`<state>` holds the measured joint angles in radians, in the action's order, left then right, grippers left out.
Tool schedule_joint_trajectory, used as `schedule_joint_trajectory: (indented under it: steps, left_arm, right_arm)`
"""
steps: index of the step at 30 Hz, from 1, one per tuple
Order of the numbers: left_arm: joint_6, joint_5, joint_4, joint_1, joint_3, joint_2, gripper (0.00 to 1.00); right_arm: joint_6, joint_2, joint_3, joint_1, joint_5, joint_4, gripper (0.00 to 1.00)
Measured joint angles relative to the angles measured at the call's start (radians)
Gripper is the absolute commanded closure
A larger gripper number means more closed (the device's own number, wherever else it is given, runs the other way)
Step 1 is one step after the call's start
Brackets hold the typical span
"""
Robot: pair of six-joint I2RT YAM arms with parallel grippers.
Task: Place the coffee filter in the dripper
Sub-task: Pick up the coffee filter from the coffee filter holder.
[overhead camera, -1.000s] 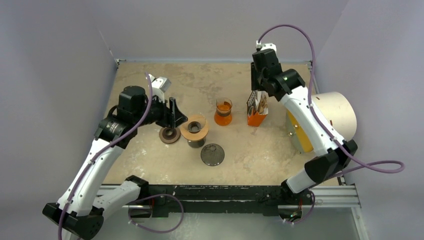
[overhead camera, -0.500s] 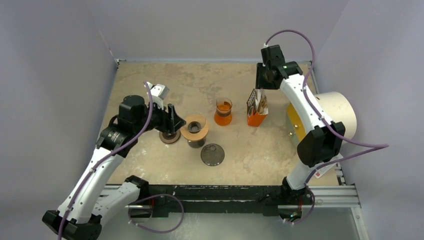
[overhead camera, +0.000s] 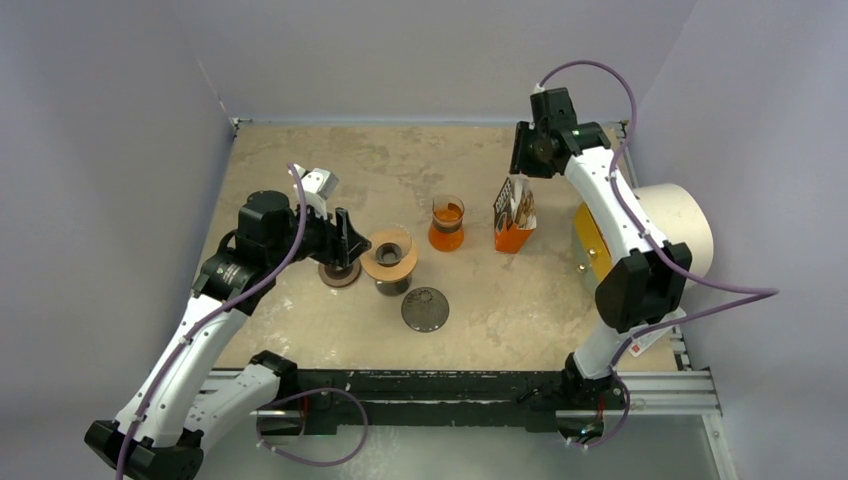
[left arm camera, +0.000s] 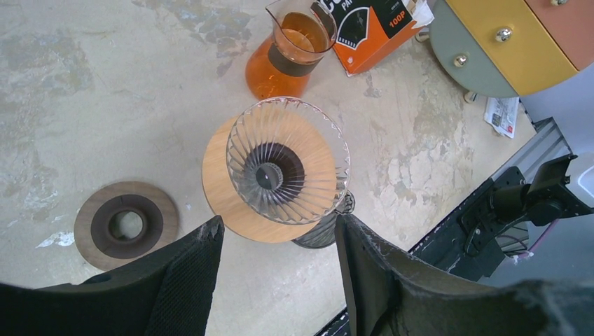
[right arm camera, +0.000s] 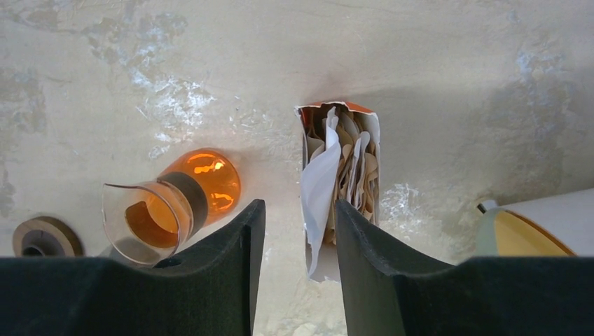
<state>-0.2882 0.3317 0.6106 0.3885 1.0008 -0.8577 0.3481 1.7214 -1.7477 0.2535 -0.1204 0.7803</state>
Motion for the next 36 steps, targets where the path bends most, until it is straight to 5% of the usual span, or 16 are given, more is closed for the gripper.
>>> schedule_joint_trajectory:
  steps: [11,24,36]
  left_arm:
    - [0.012,-0.008,0.0,0.0,-0.001,0.0,0.42]
    - [0.013,-0.011,0.0,0.0,-0.001,0.0,0.42]
    - [0.015,-0.011,0.001,0.0,-0.001,0.0,0.42]
  right_arm:
    - [0.012,0.026,0.017,-0.005,0.019,-0.015,0.64]
    - [0.018,0.026,0.02,-0.005,0.035,-0.016,1.0]
    - [0.02,0.026,0.02,-0.005,0.035,-0.015,1.0]
